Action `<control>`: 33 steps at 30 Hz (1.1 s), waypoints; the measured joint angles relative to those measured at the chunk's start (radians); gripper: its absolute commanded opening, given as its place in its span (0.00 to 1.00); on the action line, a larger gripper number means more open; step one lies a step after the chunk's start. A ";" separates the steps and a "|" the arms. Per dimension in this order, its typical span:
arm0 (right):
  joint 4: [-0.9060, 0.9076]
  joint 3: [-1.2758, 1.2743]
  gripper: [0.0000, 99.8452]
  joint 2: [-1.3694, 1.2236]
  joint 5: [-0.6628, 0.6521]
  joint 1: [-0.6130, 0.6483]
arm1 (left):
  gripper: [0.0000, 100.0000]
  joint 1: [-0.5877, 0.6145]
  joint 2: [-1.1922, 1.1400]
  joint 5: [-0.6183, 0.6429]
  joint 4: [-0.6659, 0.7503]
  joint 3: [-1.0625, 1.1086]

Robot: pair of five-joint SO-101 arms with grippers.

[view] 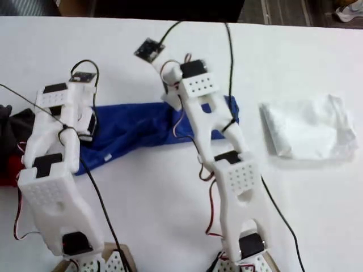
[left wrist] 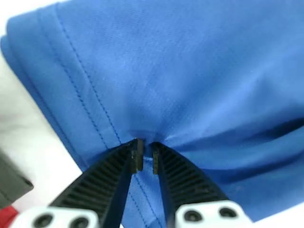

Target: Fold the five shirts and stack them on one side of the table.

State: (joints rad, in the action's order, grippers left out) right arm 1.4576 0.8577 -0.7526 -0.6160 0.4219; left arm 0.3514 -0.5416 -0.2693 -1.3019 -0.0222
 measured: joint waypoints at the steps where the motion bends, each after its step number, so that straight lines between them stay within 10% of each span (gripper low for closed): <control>1: 0.049 0.011 0.22 0.029 0.000 0.000 | 0.07 -0.002 0.000 0.000 0.000 0.000; 10: 0.242 -0.005 0.22 0.143 0.058 -0.043 | 0.18 0.002 -0.005 0.008 -0.014 -0.029; 17: 0.233 -0.178 0.22 0.288 0.063 -0.044 | 0.25 -0.002 -0.011 0.011 -0.285 -0.316; 33: -0.253 -1.172 0.22 0.787 0.048 -0.175 | 0.25 0.141 -0.227 0.135 -0.333 -0.526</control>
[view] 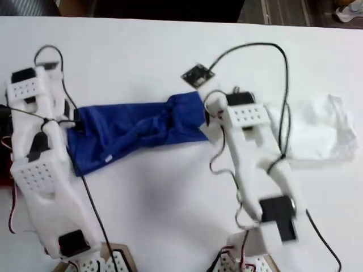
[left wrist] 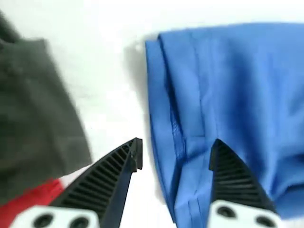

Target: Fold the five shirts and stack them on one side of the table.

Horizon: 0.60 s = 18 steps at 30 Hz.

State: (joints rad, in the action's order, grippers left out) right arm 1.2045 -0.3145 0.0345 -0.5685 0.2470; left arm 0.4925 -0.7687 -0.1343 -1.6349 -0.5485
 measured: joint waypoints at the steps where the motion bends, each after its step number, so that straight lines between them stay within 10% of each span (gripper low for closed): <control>1: -0.005 -0.032 0.22 0.044 -0.012 0.005 | 0.25 0.000 -0.028 0.009 0.003 -0.008; 12: -0.009 -0.166 0.22 0.221 -0.034 -0.005 | 0.25 0.003 -0.199 0.015 -0.057 -0.184; 18: 0.025 -0.181 0.19 0.222 -0.026 -0.014 | 0.02 -0.041 -0.258 -0.032 -0.126 -0.264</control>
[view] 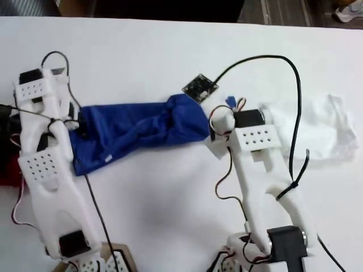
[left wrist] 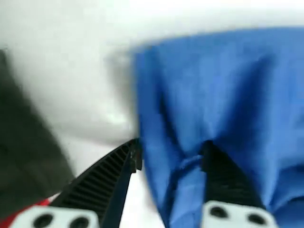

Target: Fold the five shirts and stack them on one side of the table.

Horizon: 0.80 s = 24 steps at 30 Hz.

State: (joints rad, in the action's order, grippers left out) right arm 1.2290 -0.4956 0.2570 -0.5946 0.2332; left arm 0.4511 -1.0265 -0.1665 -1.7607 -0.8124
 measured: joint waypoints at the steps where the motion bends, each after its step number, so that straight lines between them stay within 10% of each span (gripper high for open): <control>1: 0.000 -0.006 0.18 0.000 0.014 -0.015 | 0.04 -0.017 -0.003 -0.005 -0.006 -0.005; 14: -0.549 -0.512 0.18 0.133 0.230 -0.123 | 0.03 -0.025 -0.006 -0.011 -0.011 -0.005; 24: -0.761 -0.649 0.18 0.175 0.293 -0.127 | 0.03 0.245 0.038 -0.115 -0.012 -0.005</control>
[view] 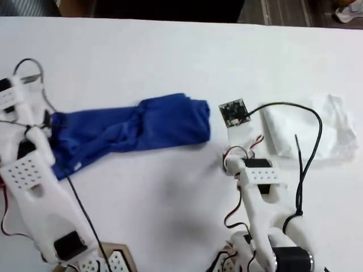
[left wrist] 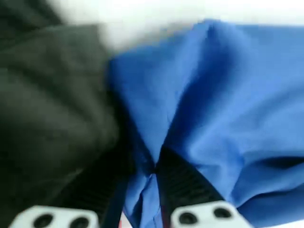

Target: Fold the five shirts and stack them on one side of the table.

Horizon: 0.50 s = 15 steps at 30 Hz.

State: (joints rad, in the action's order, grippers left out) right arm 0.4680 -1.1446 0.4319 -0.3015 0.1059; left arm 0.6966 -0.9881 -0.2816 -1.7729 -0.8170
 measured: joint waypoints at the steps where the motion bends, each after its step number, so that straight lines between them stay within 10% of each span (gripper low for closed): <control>1: 0.000 0.000 0.18 0.000 0.000 0.000 | 0.03 0.012 0.017 -0.009 0.000 0.003; 7: 0.000 0.000 0.18 0.000 0.005 -0.002 | 0.03 -0.026 0.141 -0.114 0.002 0.117; 15: 0.000 0.000 0.18 0.003 0.005 -0.002 | 0.03 -0.456 0.422 -0.137 0.002 0.285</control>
State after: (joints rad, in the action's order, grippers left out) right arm 0.4680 -1.1446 0.4350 -0.2969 0.1043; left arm 0.2409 -0.5662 -0.4181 -1.7714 -0.5317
